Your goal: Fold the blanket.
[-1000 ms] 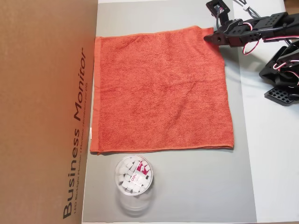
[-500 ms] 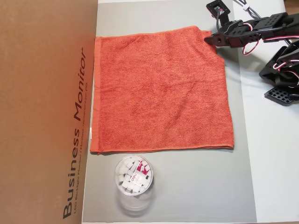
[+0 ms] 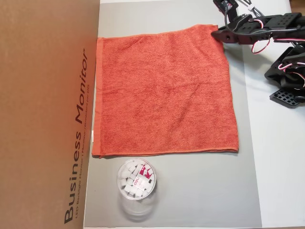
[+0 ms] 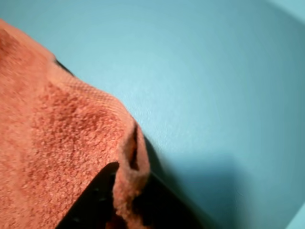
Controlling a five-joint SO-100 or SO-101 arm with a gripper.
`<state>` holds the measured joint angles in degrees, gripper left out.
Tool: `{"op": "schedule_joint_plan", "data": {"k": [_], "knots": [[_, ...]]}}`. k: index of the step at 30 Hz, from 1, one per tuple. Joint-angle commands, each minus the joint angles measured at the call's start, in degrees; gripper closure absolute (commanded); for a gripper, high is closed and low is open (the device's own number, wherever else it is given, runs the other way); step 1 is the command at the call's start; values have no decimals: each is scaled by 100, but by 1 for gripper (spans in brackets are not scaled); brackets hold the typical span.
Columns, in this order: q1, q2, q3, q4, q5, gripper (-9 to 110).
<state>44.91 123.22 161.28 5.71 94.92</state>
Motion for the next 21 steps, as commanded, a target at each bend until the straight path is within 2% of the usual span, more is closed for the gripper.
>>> {"op": "schedule_joint_plan", "data": {"k": [1, 13, 21], "knots": [[70, 615, -26, 158, -132, 102], [-255, 2127, -176, 132, -123, 102], [-1116, 2364, -914, 141, -70, 102]]}}
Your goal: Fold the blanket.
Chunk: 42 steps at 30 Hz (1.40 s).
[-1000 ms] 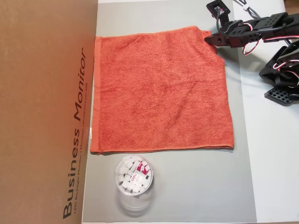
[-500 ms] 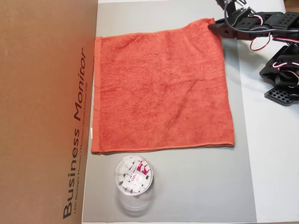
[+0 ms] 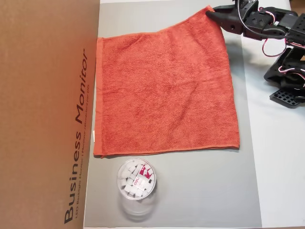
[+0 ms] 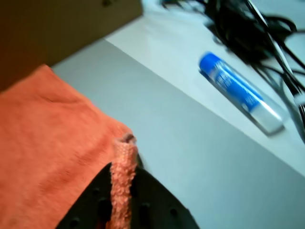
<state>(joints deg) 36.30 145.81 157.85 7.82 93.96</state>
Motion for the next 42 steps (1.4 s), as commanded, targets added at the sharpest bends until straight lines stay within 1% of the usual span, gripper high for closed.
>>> {"op": "schedule_joint_plan", "data": {"k": [1, 17, 23, 27, 33, 42], "knots": [[-369, 53, -729, -70, 35, 102], [-1740, -2355, -3577, -70, -35, 102], [-2417, -3331, -4632, -70, -62, 102], [-2821, -3973, -5238, -70, -501, 102], [-3489, -4966, -6179, -79, -773, 102], [-4421, -6460, -7603, -79, -1441, 102]]}}
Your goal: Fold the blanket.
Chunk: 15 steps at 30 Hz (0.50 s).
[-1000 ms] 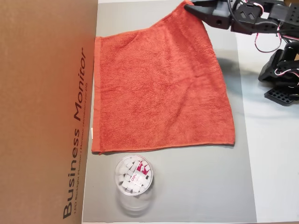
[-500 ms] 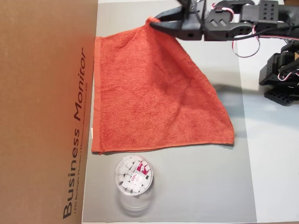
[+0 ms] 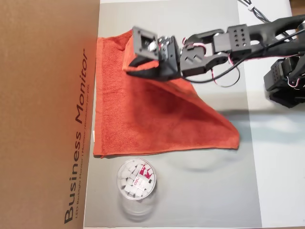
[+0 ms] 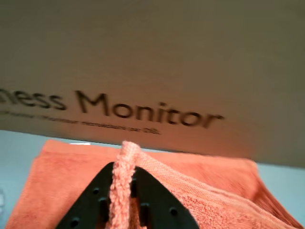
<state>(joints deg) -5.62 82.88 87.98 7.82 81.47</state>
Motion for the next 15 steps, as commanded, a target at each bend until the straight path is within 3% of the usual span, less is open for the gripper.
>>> {"op": "schedule_joint_plan", "data": {"k": [1, 15], "knots": [[-334, -343, -791, -79, -264, 102], [-888, -3199, -3586, -79, -1389, 102]]}}
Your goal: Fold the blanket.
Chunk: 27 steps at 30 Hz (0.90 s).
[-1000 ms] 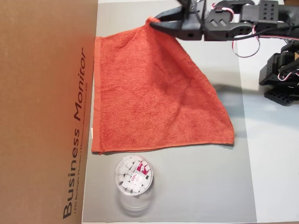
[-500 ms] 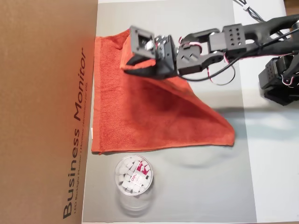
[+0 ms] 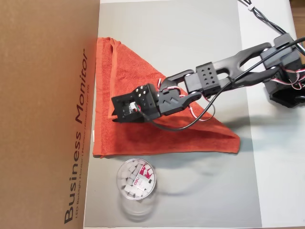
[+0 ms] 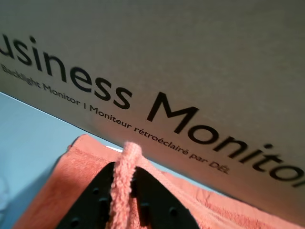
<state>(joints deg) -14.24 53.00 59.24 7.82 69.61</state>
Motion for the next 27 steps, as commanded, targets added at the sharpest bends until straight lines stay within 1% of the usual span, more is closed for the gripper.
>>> {"op": "schedule_joint_plan", "data": {"k": [1, 9, 16, 27], "knots": [[-35, -413, -870, -79, -299, 102], [-281, -1503, -1705, -79, -712, 102], [-404, -1942, -1819, -79, -1143, 102], [-563, -2294, -1846, -79, -1081, 101]]}}
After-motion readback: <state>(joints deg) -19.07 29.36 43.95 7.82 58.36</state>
